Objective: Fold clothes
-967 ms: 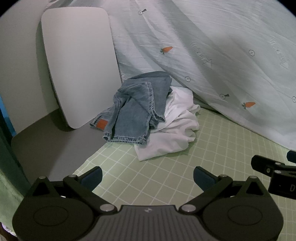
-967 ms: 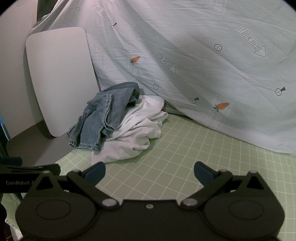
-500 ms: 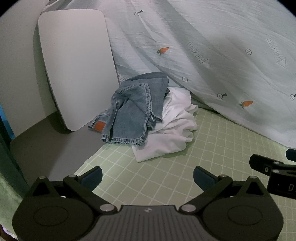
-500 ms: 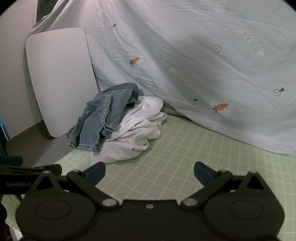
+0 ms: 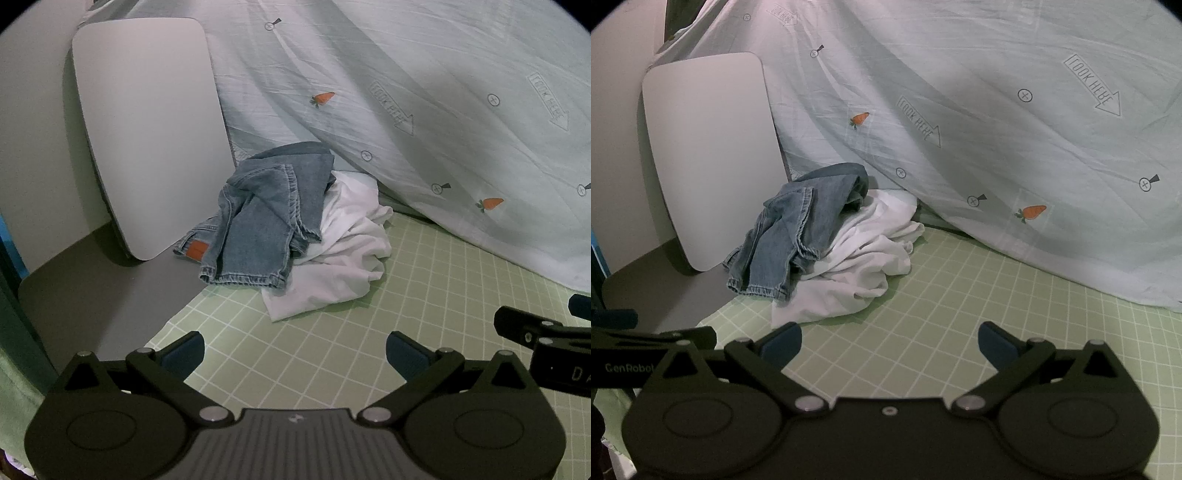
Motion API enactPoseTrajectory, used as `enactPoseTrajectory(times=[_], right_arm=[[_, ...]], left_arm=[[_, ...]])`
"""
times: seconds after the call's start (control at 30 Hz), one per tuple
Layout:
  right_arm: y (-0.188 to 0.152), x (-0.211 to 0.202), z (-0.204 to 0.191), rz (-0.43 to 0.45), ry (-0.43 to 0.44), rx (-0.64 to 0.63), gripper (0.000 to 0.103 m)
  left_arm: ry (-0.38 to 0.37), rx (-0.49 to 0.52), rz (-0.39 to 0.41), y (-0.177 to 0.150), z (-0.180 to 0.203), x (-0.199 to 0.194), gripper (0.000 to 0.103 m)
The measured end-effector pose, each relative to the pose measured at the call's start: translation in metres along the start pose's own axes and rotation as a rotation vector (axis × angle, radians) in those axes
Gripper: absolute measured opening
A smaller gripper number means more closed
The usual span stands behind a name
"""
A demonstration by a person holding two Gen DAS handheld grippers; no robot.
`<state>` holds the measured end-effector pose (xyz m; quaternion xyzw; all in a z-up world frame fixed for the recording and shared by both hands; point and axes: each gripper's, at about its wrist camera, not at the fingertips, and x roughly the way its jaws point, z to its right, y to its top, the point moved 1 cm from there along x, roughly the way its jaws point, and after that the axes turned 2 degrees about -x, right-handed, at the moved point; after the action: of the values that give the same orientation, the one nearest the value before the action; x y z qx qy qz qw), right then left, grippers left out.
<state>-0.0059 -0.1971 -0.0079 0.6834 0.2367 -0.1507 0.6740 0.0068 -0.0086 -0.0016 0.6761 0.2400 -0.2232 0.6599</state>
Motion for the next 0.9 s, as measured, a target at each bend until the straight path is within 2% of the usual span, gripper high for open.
enactPoseTrajectory(times=[0.9], right_arm=[[-0.0024, 0.0022, -0.0024, -0.007, 0.003, -0.011, 0.103]], left_arm=[[0.000, 0.002, -0.005, -0.0048, -0.0029, 0.0030, 0.103]])
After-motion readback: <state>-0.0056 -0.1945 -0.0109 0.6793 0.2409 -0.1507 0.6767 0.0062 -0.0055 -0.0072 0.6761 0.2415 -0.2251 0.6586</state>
